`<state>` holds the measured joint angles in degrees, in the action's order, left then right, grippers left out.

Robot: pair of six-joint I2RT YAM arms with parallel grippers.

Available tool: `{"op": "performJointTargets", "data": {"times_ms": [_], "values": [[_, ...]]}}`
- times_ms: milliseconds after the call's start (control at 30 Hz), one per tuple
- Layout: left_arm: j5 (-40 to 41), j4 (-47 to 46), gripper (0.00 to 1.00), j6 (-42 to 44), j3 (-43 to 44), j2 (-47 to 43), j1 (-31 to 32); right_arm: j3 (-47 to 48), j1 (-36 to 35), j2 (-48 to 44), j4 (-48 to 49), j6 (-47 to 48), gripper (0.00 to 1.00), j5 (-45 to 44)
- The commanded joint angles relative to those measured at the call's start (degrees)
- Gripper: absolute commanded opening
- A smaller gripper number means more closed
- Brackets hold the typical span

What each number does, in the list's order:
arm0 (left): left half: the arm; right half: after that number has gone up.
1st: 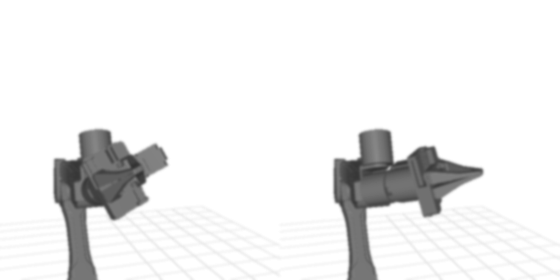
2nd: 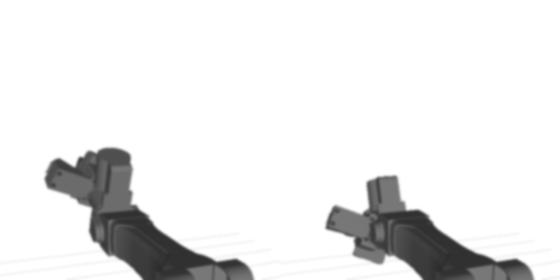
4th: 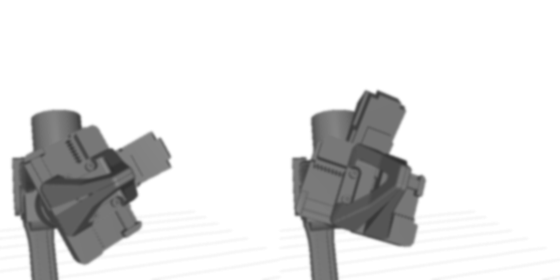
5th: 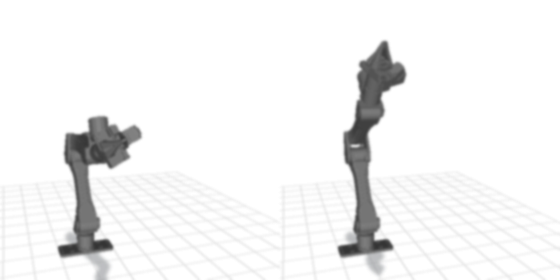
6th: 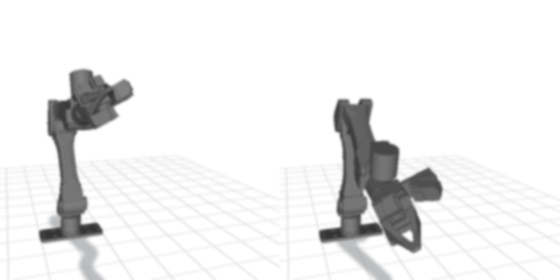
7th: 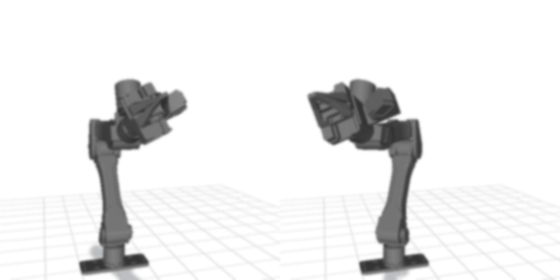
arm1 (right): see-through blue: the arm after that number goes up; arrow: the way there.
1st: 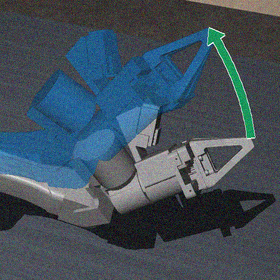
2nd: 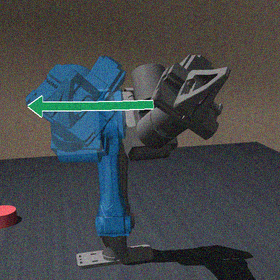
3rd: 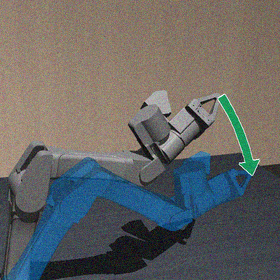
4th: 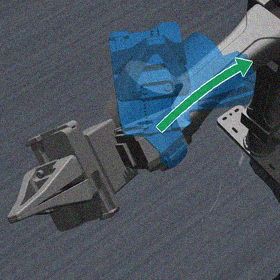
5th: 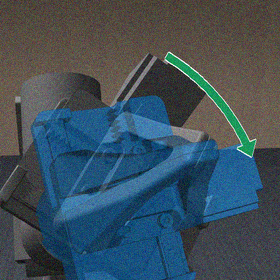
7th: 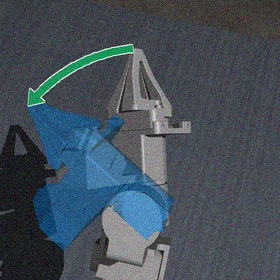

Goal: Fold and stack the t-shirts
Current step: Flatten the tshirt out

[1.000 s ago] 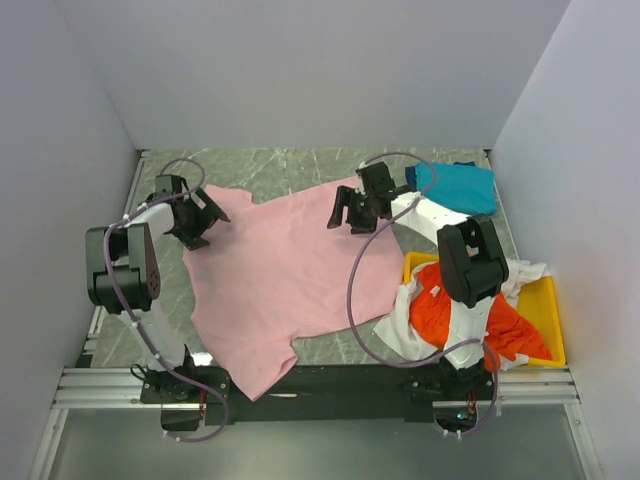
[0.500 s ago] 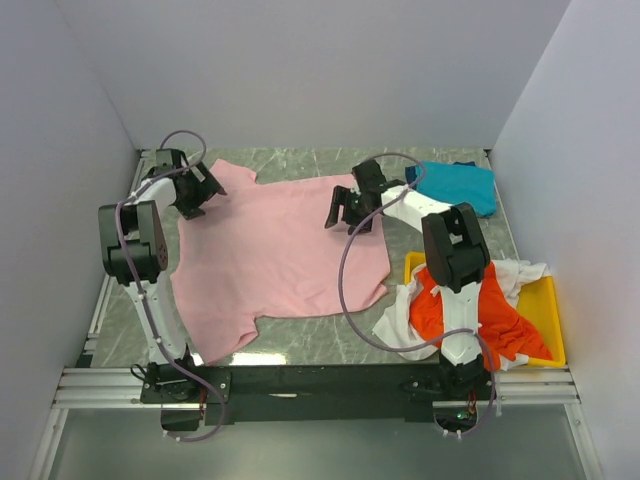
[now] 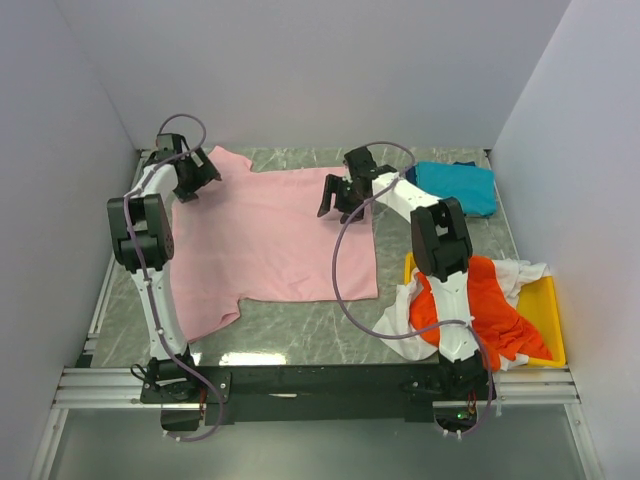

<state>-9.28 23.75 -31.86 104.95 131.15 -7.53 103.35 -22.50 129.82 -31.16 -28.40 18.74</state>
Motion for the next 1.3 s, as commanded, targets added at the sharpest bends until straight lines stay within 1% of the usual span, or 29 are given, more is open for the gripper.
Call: {"op": "performJointTargets", "data": {"times_ms": [0, 100, 133, 200, 233, 333, 367, 433, 467, 533, 567, 633, 667, 700, 867, 1033, 1267], "values": [[2.24, 1.91, 0.99, 2.06, 4.21, 0.07, -0.12, 4.31, 0.09, 0.70, -2.85, 1.16, 0.81, 0.16], [3.56, 3.40, 0.99, 2.59, 6.06, -2.73, -0.12, 4.93, 0.09, -0.79, -3.38, 1.51, 0.81, -0.72], [3.65, 3.50, 0.99, 2.59, 5.97, -5.01, -0.03, 4.76, 0.00, -2.27, -3.47, 1.51, 0.81, -0.99], [3.74, 3.15, 0.99, 2.85, 4.05, -8.18, -0.03, 3.01, 0.09, -4.48, -3.21, 1.94, 0.81, -1.86], [4.00, 2.89, 0.99, 3.03, 2.99, -11.59, 0.15, 2.21, 0.09, -6.84, -3.12, 2.21, 0.81, -2.13], [3.92, 1.30, 0.99, 3.55, -3.06, -17.14, 0.32, -1.56, 0.09, -11.32, -2.51, 3.26, 0.81, -2.48], [3.57, 0.87, 0.99, 3.73, -6.56, -20.29, 0.32, -2.53, 0.00, -12.13, -2.59, 3.53, 0.81, -2.48], [1.73, 1.47, 0.99, 3.56, -10.01, -23.64, 0.32, -5.34, 0.00, -14.14, -3.12, 4.14, 0.80, -2.48], [1.20, 2.17, 0.99, 3.56, -12.98, -24.45, 0.32, -6.40, 0.00, -14.76, -3.21, 4.23, 0.80, -2.57], [1.02, 3.14, 0.99, 3.38, -16.25, -26.64, 0.50, -10.44, 0.09, -16.96, -2.51, 4.15, 0.80, -2.31], [1.10, 2.80, 0.99, 2.94, -20.18, -27.52, 0.59, -11.84, 0.09, -17.66, -1.63, 4.06, 0.80, -2.22], [0.41, 1.05, 0.99, 2.59, -24.68, -29.97, 0.76, -15.36, 0.09, -19.07, -0.58, 3.88, 0.80, -2.22], [0.31, -0.44, 0.99, 1.89, -28.27, -30.43, 0.76, -16.33, 0.09, -19.43, -0.22, 3.79, 0.80, -2.22], [-0.12, -0.80, 0.99, 1.80, -29.78, -30.69, 0.76, -18.17, 0.00, -19.86, 0.22, 3.71, 0.79, -2.39], [1.36, -4.23, 0.99, 1.88, -34.89, -29.38, 0.68, -21.17, 0.09, -19.52, 1.80, 3.62, 0.79, -2.74], [2.51, -4.85, 0.99, 3.55, -31.92, -23.85, 0.67, -19.77, 0.35, -16.36, 0.14, 5.29, 0.78, -5.29], [3.30, -5.29, 0.99, 3.73, -30.15, -19.01, 0.67, -17.57, 1.49, -12.14, -2.68, 6.17, 0.77, -6.08]]}}
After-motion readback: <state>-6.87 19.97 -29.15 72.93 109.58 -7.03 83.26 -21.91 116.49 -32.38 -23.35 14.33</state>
